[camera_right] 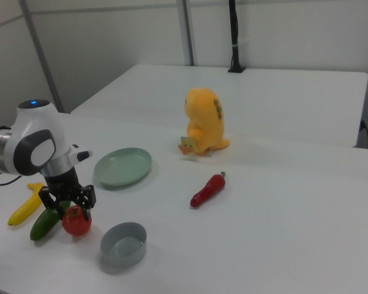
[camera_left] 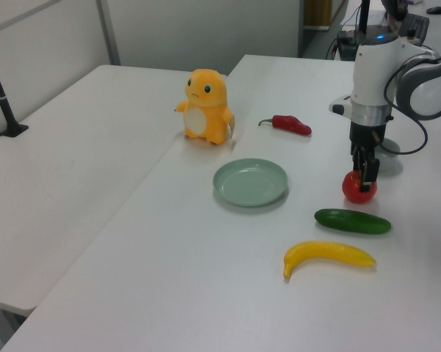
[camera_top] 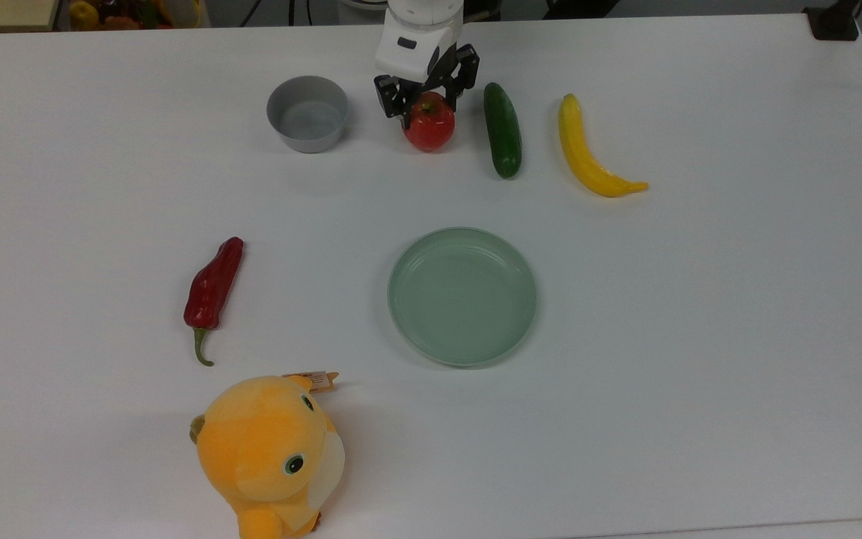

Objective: Put the red apple in the bowl
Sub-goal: 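Close the gripper around the red apple, then lift the red apple and carry it over the grey bowl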

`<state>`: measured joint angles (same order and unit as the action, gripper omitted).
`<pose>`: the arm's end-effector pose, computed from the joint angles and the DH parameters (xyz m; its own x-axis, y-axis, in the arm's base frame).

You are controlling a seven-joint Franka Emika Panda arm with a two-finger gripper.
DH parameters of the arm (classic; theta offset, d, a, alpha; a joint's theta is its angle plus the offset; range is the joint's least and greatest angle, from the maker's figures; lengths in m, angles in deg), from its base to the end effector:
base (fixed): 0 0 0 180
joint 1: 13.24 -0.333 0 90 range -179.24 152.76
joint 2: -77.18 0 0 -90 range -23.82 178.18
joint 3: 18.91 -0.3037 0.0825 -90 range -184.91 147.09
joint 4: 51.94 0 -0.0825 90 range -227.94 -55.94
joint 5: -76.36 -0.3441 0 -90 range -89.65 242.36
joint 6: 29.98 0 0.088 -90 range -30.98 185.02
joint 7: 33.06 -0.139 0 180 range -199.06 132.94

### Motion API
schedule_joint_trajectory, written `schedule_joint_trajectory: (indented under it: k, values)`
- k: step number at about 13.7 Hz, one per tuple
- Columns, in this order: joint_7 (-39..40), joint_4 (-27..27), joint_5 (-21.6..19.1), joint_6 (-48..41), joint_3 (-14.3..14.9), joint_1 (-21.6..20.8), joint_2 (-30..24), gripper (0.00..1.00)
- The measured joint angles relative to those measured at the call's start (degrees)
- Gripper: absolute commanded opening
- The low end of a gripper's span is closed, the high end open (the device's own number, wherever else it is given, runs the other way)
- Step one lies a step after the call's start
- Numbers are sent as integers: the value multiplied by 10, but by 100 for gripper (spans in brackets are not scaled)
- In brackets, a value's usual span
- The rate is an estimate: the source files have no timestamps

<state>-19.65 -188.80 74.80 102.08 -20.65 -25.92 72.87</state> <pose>0.4409 0.1146 0.3304 0.8928 0.4505 -0.0044 0.4504 -0.8926 -0.0193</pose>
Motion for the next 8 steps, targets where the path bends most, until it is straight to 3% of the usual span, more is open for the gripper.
schedule_joint_trajectory:
  k: [3, 8]
  values:
    - [0, 38, 0, -51, 0, 12, -1, 37]
    - [0, 146, 2, -192, 0, 50, -14, 37]
